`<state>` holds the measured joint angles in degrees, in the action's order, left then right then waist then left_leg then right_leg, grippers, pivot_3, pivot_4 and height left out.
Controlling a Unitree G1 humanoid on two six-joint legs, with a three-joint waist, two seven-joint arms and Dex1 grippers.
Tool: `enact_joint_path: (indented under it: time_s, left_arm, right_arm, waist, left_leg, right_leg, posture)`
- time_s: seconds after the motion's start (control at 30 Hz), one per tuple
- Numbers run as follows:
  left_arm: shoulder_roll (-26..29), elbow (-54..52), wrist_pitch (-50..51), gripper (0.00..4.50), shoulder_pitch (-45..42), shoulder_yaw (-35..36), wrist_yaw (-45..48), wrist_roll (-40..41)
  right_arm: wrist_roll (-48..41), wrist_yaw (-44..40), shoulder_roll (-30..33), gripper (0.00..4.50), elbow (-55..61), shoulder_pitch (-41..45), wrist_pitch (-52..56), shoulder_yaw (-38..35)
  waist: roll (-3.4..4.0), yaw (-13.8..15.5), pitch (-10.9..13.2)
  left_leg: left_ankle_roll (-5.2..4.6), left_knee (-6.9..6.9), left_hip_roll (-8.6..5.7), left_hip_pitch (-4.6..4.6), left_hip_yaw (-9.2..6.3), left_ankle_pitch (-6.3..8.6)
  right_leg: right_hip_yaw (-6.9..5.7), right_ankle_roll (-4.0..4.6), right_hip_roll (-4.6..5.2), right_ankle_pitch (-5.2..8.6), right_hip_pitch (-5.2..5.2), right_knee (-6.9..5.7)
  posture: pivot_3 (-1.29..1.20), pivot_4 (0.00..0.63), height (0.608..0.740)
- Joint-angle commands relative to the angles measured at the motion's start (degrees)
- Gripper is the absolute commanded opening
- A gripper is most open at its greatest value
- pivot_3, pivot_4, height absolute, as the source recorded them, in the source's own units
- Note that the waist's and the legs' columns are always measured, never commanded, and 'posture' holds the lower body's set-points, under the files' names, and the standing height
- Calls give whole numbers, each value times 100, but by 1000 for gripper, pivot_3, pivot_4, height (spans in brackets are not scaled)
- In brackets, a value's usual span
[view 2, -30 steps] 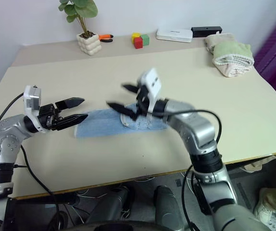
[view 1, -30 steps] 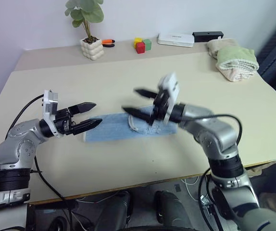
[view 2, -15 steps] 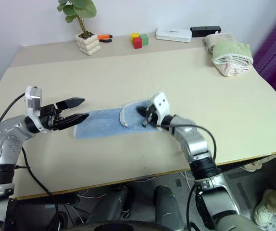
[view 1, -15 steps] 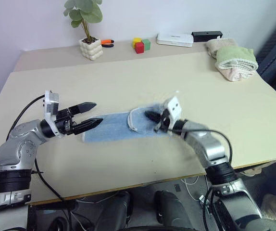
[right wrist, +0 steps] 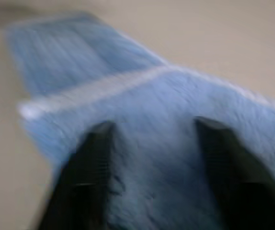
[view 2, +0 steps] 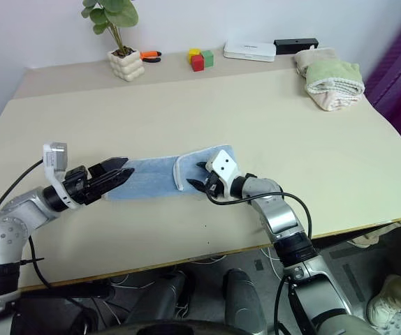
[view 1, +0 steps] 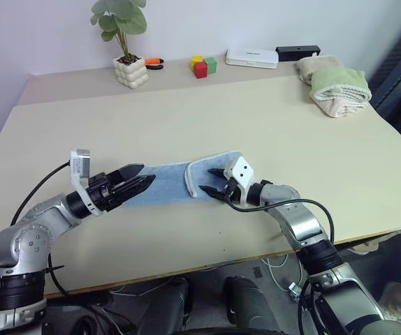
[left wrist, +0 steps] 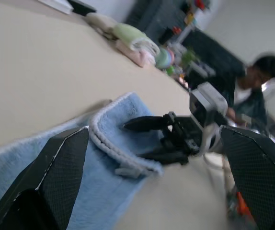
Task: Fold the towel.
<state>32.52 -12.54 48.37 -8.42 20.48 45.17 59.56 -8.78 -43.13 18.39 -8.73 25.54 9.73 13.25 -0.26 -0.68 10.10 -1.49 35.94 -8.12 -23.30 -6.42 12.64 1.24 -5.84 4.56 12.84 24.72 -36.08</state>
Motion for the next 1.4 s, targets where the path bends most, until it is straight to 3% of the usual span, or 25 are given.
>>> enact_joint_path:
  time_s: [0.03,0.17,0.23,0.33,0.57,0.77,0.97,1.1,1.23,1.33,1.4]
  left_arm:
    - [-278,-644,458,4500,554,643,-1213,1217]
    - [-537,-1060,544,4500,1260,871,-2250,2294]
    - [-635,-1126,445,4500,1421,842,-2941,2799]
    - [-744,-1391,273,4500,1804,788,-3712,3166]
    - [-1002,-1612,-177,4500,2744,677,-4905,3719]
    - [-1059,-940,-505,4500,2383,507,-5561,4014]
    - [-693,-218,-183,4500,1942,210,-5295,3864]
    - [-647,197,-81,4500,1431,85,-5543,4151]
    - [-650,567,24,4500,1023,-40,-5379,3921]
    - [-763,897,77,3683,630,-148,-5387,3898]
    - [-812,970,112,2637,453,-192,-5423,3809]
  right_arm:
    - [-411,11,-84,4435,336,329,-45,-500]
    - [-573,-109,57,4435,535,503,105,-725]
    - [-889,-596,318,4435,883,453,350,-778]
    - [-1188,-1247,812,4435,1145,364,415,-928]
    - [-1305,-1655,1438,4435,1134,422,515,-1150]
    - [-1280,-1631,1519,4435,1244,361,510,-1131]
    - [-1208,-1479,1421,4435,1337,307,517,-1036]
    - [-1175,-1413,1410,4435,1336,325,488,-1068]
    - [-1112,-1310,1413,4435,1316,323,451,-1084]
    - [-1070,-1258,1403,4500,1297,340,410,-1078]
    - [-1051,-1235,1396,4500,1280,358,393,-1081]
  waist:
    - [1,-12,0]
    - [1,8,1]
    - [1,67,1]
    - [1,134,1]
    - [0,134,0]
    - [0,149,0]
    - [5,150,-2]
    - [10,169,-6]
    - [11,161,-7]
    - [12,172,-7]
    - [10,159,-6]
  left_leg:
    - [0,-1,0,0,1,0]
    - [0,-7,1,0,1,0]
    - [2,-1,2,0,-4,-1]
    - [1,12,1,0,-4,1]
    - [-5,8,2,1,1,5]
    - [-4,13,3,-1,1,5]
    - [-4,9,3,0,2,5]
    - [-4,13,3,1,1,5]
    - [-4,12,2,1,2,5]
    - [-3,13,2,1,1,4]
    - [-4,14,2,0,1,4]
  right_leg:
    - [1,0,1,0,0,0]
    - [4,1,0,1,5,0]
    - [-1,2,0,1,-1,-1]
    - [-2,19,2,12,-13,7]
    - [1,24,5,15,-23,34]
    - [0,26,6,16,-25,36]
    - [0,25,5,16,-26,41]
    - [-3,25,5,16,-27,40]
    - [-1,24,5,15,-28,41]
    - [-4,24,5,15,-27,38]
    - [-2,23,5,14,-27,40]
  posture:
    - [0,150,740]
    - [0,150,740]
    - [0,150,740]
    - [0,150,740]
    - [0,150,740]
    - [0,150,740]
    - [0,150,740]
    - [0,150,740]
    - [0,150,740]
    - [0,150,740]
    - [0,150,740]
